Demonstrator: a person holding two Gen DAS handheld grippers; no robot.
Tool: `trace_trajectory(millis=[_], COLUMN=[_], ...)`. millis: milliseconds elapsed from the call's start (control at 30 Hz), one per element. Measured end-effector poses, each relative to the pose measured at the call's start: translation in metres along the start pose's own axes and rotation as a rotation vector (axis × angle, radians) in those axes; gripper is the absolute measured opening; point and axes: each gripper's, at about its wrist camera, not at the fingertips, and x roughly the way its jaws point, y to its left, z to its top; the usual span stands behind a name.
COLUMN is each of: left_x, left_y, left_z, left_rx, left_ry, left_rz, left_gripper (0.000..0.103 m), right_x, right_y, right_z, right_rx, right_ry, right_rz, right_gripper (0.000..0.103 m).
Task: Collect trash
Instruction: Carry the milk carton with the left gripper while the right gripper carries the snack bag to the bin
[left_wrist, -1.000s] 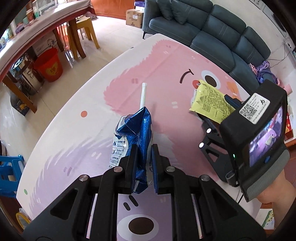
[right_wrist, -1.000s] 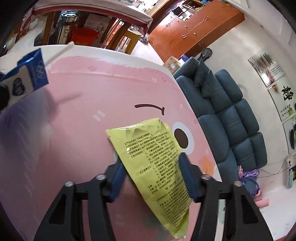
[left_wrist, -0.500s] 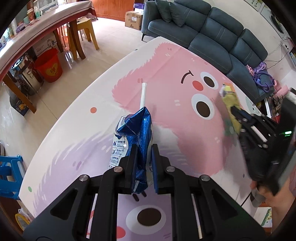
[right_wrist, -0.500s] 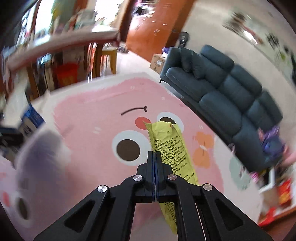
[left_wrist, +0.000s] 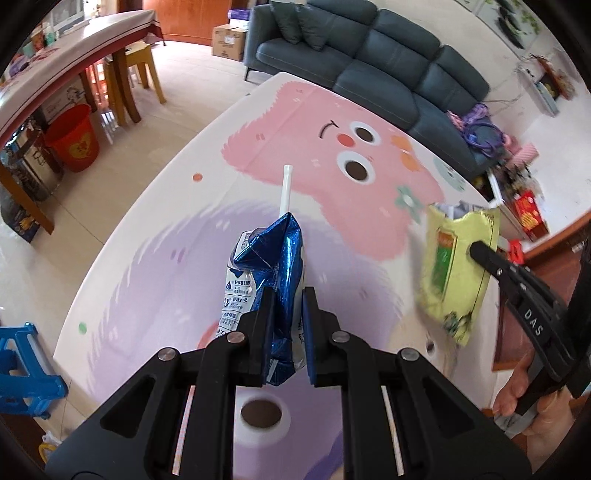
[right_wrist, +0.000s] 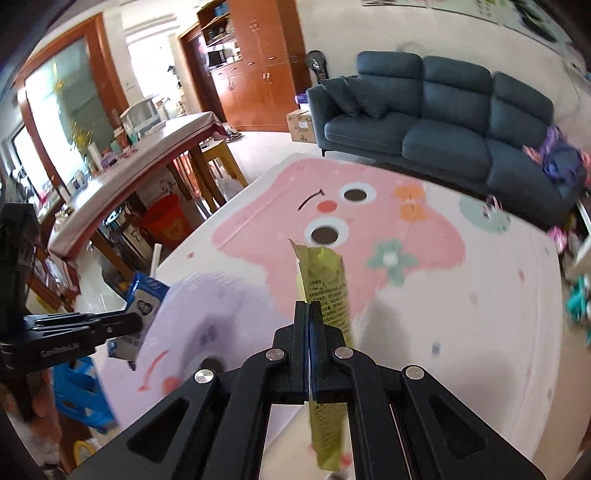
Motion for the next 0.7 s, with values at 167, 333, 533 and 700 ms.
trace_trajectory(millis=[167,333,533,700], left_x=[-0.049,-0.096,-0.151,-0.176], left_y=[0.015,0.036,0.066,0.091], left_z=[-0.043,-0.084,-0.137,-0.177], left_rx=[0.075,0.162,0.266,0.319], left_ry=[0.011,0.025,0.02,0.049], left_rz=[-0.076,-0.137,-0.2,-0.25], left_gripper=[0.011,0.011,0.011,0.011], right_x=[-0.074,-0.146,-0.213,-0.259], right_y=[0.047,0.11,0.194,0.262], right_z=[-0.058,-0.114,-0.173,-0.23], right_rx=[0.084,0.148,0.179,0.181], right_ry=[-0.028,-0.091,-0.14,-0.16], right_rz=[-0.016,-0.031,-0.044,-0.027], right_gripper=[0.0,0.0,0.0,0.0])
